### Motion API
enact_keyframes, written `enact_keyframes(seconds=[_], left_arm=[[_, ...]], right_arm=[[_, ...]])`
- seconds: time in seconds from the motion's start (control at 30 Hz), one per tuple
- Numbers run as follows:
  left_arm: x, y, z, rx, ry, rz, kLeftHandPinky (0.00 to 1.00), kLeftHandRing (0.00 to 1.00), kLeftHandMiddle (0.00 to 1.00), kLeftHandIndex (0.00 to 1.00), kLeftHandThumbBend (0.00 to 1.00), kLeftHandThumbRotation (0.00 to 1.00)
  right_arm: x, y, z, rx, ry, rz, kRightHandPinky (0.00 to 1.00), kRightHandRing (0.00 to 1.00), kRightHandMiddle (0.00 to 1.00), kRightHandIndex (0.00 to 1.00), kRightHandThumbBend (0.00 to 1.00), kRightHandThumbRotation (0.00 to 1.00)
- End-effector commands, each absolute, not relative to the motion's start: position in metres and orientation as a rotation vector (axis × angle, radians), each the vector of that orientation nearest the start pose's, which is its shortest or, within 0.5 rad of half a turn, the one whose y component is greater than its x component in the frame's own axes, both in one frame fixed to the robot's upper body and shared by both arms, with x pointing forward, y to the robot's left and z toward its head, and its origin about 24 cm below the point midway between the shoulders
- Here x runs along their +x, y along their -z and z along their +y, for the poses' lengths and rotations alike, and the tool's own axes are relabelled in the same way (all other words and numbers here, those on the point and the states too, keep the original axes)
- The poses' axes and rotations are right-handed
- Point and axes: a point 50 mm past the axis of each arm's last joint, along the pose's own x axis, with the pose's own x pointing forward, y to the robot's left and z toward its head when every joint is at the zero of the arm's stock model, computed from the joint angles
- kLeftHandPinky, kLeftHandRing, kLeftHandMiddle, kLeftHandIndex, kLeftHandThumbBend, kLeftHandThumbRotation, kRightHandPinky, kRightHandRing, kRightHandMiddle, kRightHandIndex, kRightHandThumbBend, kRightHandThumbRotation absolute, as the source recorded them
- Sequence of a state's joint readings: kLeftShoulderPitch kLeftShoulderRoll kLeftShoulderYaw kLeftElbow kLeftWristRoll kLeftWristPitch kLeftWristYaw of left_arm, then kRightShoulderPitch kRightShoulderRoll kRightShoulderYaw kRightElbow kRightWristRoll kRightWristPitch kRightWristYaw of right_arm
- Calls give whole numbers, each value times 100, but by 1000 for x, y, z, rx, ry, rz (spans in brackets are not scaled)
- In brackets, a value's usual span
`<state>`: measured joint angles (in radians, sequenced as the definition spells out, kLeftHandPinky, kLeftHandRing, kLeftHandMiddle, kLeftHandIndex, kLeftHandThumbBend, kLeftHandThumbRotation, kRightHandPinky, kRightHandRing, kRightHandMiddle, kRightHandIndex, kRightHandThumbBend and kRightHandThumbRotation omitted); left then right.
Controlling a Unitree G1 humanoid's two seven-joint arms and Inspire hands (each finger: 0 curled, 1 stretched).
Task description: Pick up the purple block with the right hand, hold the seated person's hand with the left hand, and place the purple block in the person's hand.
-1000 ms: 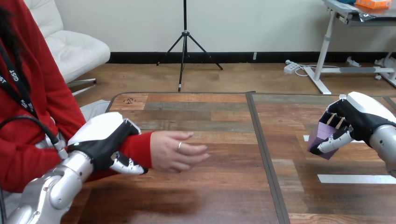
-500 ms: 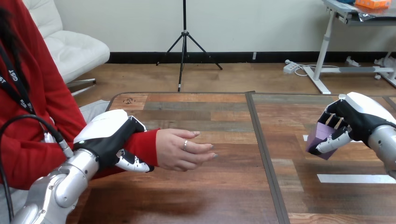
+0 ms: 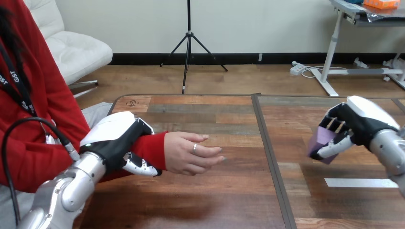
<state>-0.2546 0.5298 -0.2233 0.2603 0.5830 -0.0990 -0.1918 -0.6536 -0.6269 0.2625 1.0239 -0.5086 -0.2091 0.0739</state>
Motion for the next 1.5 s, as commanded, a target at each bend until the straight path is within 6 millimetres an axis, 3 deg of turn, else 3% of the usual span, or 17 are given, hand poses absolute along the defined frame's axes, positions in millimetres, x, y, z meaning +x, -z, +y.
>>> enact_keyframes(seconds=[0.0, 1.1, 1.47], left_arm=[[331, -153, 151, 1093, 294, -393, 17, 22, 30, 32, 65, 0], [338, -167, 101, 1029, 390, -476, 16, 23, 32, 33, 64, 0], [340, -172, 88, 1007, 407, -504, 16, 22, 31, 33, 64, 0]], right_arm=[[372, -103, -250, -1154, -139, 92, 40, 45, 50, 51, 70, 0], [381, -113, -212, -1116, -193, -9, 35, 42, 48, 49, 70, 0], [383, -115, -201, -1111, -211, -35, 27, 33, 41, 49, 69, 0]])
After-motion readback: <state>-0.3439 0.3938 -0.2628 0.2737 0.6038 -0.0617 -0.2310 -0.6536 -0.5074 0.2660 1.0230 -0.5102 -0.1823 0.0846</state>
